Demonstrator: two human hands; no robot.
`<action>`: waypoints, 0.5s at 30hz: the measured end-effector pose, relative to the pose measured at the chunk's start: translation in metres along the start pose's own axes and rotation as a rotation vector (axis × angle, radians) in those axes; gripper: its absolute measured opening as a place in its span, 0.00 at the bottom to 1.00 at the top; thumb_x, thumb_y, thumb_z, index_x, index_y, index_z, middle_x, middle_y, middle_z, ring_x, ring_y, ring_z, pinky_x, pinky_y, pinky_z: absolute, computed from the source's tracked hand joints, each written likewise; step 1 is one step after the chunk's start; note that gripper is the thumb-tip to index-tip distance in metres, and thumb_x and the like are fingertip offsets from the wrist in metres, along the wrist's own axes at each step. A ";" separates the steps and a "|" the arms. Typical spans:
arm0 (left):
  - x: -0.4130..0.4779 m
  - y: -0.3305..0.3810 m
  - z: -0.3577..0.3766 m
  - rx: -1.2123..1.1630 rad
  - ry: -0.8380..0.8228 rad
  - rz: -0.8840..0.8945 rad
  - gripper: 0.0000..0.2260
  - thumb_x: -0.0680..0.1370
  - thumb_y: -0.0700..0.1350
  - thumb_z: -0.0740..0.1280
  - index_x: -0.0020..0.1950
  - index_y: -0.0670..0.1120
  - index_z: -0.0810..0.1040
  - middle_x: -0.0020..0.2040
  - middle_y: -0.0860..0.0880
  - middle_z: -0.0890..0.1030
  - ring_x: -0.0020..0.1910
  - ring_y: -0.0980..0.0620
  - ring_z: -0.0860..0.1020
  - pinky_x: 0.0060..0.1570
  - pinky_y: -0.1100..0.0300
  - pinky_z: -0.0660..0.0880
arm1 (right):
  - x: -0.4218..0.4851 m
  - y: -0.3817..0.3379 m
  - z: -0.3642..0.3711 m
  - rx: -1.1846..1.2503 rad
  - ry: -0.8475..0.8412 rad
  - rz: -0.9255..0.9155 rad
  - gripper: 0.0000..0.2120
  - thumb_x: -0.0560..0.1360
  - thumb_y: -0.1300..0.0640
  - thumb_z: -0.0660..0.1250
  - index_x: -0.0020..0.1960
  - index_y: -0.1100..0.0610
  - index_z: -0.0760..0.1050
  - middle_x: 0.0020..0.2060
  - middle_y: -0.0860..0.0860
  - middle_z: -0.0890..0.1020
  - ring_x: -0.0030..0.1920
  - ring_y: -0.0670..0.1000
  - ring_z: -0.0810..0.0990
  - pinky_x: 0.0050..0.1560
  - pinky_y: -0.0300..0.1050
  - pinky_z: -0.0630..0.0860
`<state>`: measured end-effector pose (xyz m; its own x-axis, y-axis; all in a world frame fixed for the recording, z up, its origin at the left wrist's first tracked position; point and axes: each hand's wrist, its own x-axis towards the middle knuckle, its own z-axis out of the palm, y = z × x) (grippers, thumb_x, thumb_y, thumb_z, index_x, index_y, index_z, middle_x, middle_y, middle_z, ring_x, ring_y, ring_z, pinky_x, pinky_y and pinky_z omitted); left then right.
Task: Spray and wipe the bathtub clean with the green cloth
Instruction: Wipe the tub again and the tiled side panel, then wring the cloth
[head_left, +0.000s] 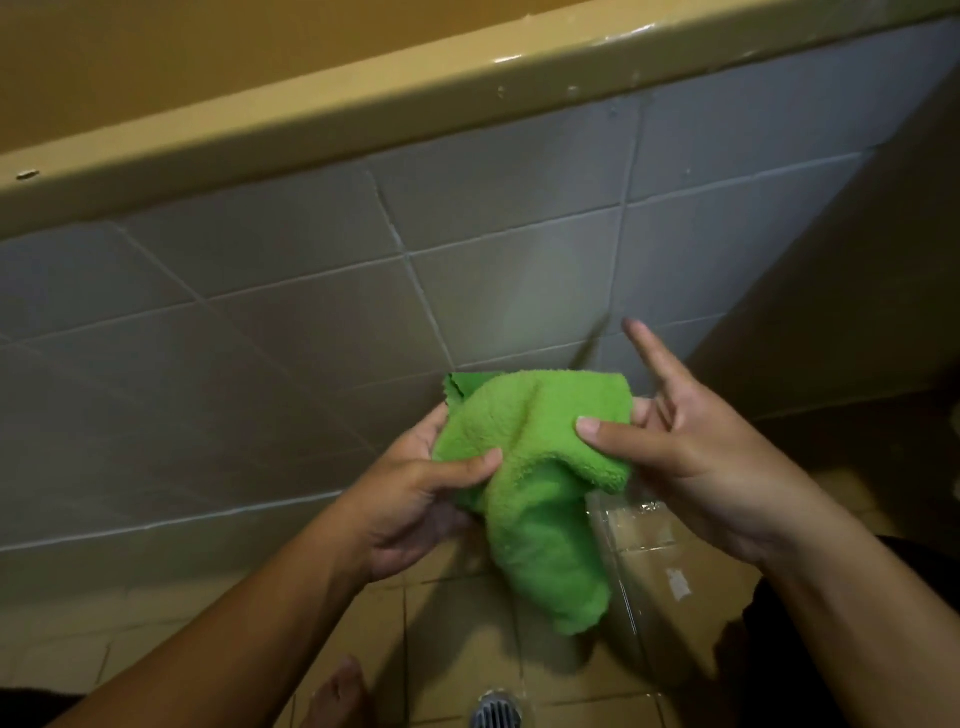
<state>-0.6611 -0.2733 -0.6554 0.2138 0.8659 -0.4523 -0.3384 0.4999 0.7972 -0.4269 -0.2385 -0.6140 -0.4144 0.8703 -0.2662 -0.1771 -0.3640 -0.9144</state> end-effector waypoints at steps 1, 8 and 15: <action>0.001 0.001 0.002 0.037 0.112 0.044 0.30 0.75 0.30 0.72 0.75 0.47 0.72 0.64 0.42 0.83 0.57 0.44 0.84 0.55 0.44 0.83 | 0.003 0.005 -0.005 -0.179 0.003 0.012 0.48 0.79 0.68 0.69 0.84 0.39 0.45 0.36 0.50 0.87 0.39 0.45 0.87 0.47 0.43 0.84; -0.002 0.022 -0.007 0.018 0.296 0.099 0.29 0.75 0.31 0.70 0.74 0.47 0.73 0.49 0.35 0.85 0.41 0.44 0.86 0.42 0.50 0.85 | 0.012 0.026 -0.005 -0.074 0.093 0.076 0.38 0.78 0.58 0.72 0.78 0.32 0.59 0.56 0.69 0.82 0.54 0.56 0.86 0.53 0.44 0.83; 0.001 0.045 -0.024 0.687 0.351 0.131 0.23 0.76 0.32 0.74 0.66 0.52 0.76 0.46 0.38 0.86 0.42 0.40 0.85 0.48 0.41 0.83 | 0.013 0.031 -0.016 -0.306 0.085 0.150 0.38 0.77 0.64 0.73 0.79 0.39 0.62 0.37 0.60 0.85 0.37 0.49 0.85 0.35 0.38 0.78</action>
<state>-0.6985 -0.2498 -0.6293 -0.1295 0.9293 -0.3460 0.3271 0.3694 0.8698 -0.4236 -0.2336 -0.6500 -0.3377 0.8440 -0.4168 0.1609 -0.3845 -0.9090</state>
